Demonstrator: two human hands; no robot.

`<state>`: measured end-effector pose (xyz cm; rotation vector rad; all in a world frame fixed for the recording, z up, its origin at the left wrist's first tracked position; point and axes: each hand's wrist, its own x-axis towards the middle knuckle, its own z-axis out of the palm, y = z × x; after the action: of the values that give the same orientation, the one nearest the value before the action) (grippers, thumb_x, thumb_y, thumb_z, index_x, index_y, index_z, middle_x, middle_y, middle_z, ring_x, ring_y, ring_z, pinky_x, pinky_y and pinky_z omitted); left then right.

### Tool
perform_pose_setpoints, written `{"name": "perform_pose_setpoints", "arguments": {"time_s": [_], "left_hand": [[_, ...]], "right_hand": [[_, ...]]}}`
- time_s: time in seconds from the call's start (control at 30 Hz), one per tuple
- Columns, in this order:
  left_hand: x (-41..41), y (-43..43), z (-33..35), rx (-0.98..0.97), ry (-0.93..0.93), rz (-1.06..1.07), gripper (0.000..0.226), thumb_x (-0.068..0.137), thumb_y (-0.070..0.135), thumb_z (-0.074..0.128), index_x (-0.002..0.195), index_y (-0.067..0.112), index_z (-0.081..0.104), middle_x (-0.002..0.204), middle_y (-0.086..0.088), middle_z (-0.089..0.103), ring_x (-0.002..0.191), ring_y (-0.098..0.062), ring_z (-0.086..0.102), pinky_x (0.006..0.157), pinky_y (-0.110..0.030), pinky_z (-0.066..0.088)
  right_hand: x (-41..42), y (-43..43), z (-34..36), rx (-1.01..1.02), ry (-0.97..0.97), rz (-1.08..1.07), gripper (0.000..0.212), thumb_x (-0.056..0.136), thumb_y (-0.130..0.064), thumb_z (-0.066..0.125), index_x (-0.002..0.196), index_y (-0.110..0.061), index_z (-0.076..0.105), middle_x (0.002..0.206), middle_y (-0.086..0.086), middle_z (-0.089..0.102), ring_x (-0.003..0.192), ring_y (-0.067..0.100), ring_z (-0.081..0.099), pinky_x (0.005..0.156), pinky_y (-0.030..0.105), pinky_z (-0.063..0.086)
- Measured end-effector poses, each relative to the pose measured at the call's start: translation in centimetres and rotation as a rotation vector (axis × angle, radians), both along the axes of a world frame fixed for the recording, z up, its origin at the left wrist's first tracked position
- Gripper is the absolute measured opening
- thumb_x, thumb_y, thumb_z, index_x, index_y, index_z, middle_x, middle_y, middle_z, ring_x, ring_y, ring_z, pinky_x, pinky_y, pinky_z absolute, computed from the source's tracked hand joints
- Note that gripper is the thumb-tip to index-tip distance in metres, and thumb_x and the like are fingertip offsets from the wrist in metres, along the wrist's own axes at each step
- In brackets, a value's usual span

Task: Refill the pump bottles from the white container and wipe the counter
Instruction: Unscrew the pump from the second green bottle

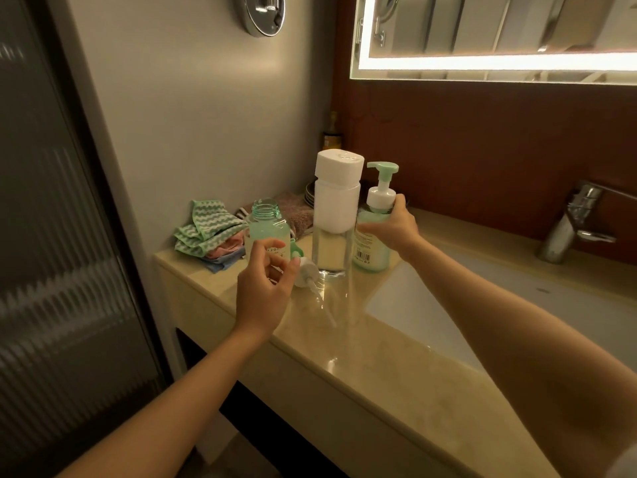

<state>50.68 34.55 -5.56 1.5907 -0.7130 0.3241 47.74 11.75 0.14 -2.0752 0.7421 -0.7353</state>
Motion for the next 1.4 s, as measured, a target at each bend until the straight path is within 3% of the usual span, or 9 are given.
{"name": "perform_pose_setpoints", "arguments": {"time_s": [0.13,0.27,0.6,0.87,1.0,1.13,1.23,1.33,1.4], "left_hand": [[-1.3,0.1,0.2,0.01,0.039,-0.022,0.02,0.085,0.023,0.063,0.1,0.024,0.049,0.072,0.002,0.059,0.062,-0.004,0.055,0.063,-0.036,0.052],[-3.1,0.0,0.7,0.007,0.072,-0.079,0.019,0.086,0.023,0.062,0.101,0.023,0.05,0.075,0.001,0.059,0.067,-0.015,0.059,0.067,-0.042,0.054],[-7.5,0.0,1.4,0.026,0.053,-0.191,0.021,0.086,0.018,0.061,0.102,0.022,0.049,0.08,-0.004,0.059,0.072,-0.024,0.06,0.068,-0.038,0.053],[-9.1,0.0,0.5,0.053,0.099,-0.306,0.024,0.085,0.016,0.061,0.105,0.021,0.049,0.089,0.003,0.059,0.083,-0.015,0.059,0.074,-0.037,0.054],[-9.4,-0.4,1.0,-0.012,0.18,-0.324,0.029,0.084,0.007,0.059,0.109,0.018,0.049,0.099,0.0,0.059,0.095,-0.021,0.06,0.078,-0.038,0.055],[-10.1,-1.3,1.4,-0.009,0.191,-0.449,0.052,0.083,0.014,0.065,0.127,0.017,0.037,0.122,-0.003,0.05,0.111,-0.018,0.052,0.09,-0.028,0.047],[-10.9,-2.4,1.0,0.101,0.222,-0.539,0.089,0.075,0.028,0.071,0.143,0.025,0.014,0.143,-0.005,0.034,0.128,-0.018,0.038,0.103,-0.037,0.037],[-11.2,-3.6,0.9,0.108,0.27,-0.561,0.099,0.069,0.024,0.078,0.143,0.026,0.012,0.138,-0.001,0.041,0.127,-0.018,0.041,0.102,-0.036,0.039],[-11.3,-4.2,1.0,0.12,0.298,-0.524,0.09,0.068,0.022,0.079,0.138,0.024,0.021,0.124,0.003,0.048,0.118,-0.017,0.049,0.094,-0.03,0.043]], "right_hand": [[-3.0,1.6,-0.1,-0.003,-0.009,0.002,0.065,0.069,-0.023,0.079,0.119,-0.018,0.039,0.113,0.004,0.054,0.107,0.023,0.052,0.092,0.046,0.047],[-6.3,3.7,-0.1,0.033,-0.061,0.026,0.062,0.069,-0.021,0.079,0.118,-0.019,0.041,0.11,0.002,0.053,0.105,0.023,0.053,0.089,0.043,0.047],[-14.4,9.0,-0.5,0.106,-0.134,0.13,0.059,0.07,-0.016,0.078,0.115,-0.022,0.04,0.11,0.0,0.05,0.105,0.019,0.05,0.087,0.036,0.045],[-16.6,11.2,-0.8,-0.006,-0.036,0.161,0.073,0.07,-0.024,0.078,0.129,-0.019,0.034,0.121,0.001,0.048,0.113,0.019,0.047,0.092,0.037,0.042],[-17.0,10.9,0.0,-0.057,-0.062,0.136,0.088,0.067,-0.034,0.078,0.138,-0.019,0.028,0.129,0.004,0.046,0.118,0.022,0.047,0.095,0.039,0.044],[-16.6,10.4,1.6,-0.197,-0.145,-0.037,0.075,0.067,-0.048,0.074,0.127,-0.015,0.042,0.118,0.006,0.054,0.101,0.018,0.055,0.08,0.027,0.049],[-16.1,10.6,2.3,-0.226,-0.15,-0.028,0.058,0.069,-0.048,0.073,0.111,-0.015,0.051,0.105,0.001,0.057,0.087,0.01,0.055,0.07,0.018,0.047],[-15.7,11.0,2.3,-0.225,-0.175,-0.014,0.048,0.073,-0.037,0.074,0.109,-0.012,0.054,0.099,-0.002,0.058,0.079,0.004,0.053,0.064,0.012,0.044],[-15.7,11.0,2.3,-0.165,-0.188,0.017,0.046,0.076,-0.028,0.074,0.114,-0.01,0.056,0.105,0.001,0.061,0.088,0.01,0.058,0.072,0.018,0.049]]}}
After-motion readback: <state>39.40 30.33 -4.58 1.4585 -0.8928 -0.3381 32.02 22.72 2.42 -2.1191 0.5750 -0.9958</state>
